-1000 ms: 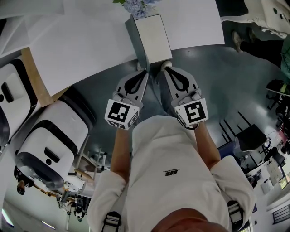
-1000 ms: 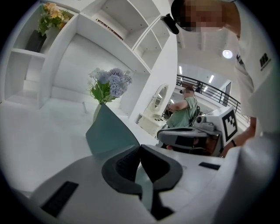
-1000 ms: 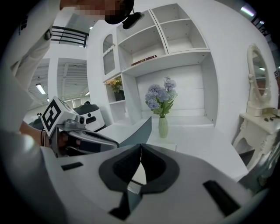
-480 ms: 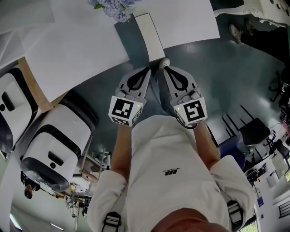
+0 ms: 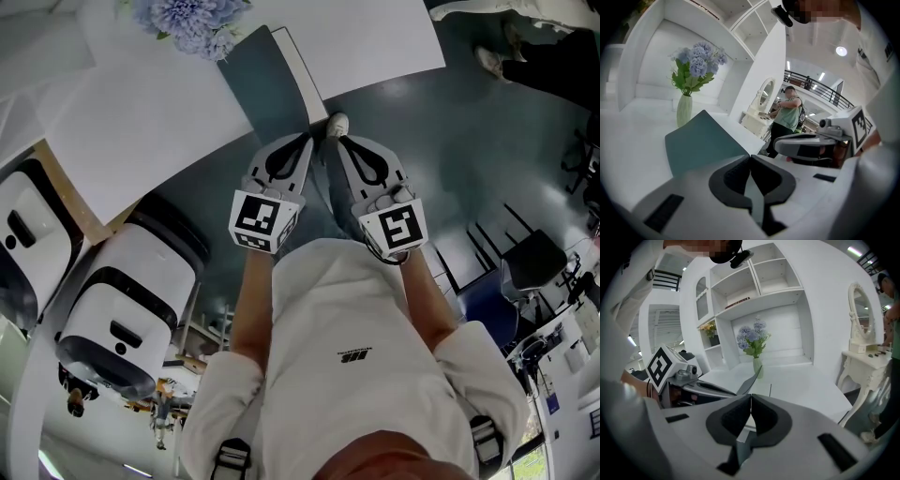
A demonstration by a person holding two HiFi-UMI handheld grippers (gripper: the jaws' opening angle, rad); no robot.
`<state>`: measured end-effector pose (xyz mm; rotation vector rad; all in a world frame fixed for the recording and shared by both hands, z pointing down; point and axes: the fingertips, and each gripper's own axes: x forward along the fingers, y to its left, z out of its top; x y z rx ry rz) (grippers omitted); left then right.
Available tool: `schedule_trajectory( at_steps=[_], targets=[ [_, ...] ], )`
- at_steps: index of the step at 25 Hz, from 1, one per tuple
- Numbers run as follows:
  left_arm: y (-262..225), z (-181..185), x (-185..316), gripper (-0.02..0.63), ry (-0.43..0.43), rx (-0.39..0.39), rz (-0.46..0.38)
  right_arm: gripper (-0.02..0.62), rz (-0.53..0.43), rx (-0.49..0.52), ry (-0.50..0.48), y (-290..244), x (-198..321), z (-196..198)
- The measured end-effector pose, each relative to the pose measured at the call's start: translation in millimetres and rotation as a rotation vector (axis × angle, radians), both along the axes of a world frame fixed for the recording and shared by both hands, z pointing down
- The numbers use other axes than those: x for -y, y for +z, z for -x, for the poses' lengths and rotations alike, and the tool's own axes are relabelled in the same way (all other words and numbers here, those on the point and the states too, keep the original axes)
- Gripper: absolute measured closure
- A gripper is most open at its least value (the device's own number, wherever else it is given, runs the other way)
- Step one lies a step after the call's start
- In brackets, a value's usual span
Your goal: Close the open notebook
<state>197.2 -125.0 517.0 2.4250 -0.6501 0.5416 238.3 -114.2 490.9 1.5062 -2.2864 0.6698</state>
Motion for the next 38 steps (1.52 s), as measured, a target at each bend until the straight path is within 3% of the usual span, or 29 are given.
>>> schedule_trajectory(
  at_steps=[23, 38],
  targets=[
    [49.4, -40.1, -0.7, 0.606, 0.093, 0.077, 0.052, 0.598, 0.055, 0.005, 0.071, 24.8, -10.0, -26.8],
    [53.5, -51.8, -10.6, 0.606, 0.143, 0.071, 0.07, 0.598, 0.054, 0.01, 0.124, 28.1, -16.1, -37.0]
  ],
)
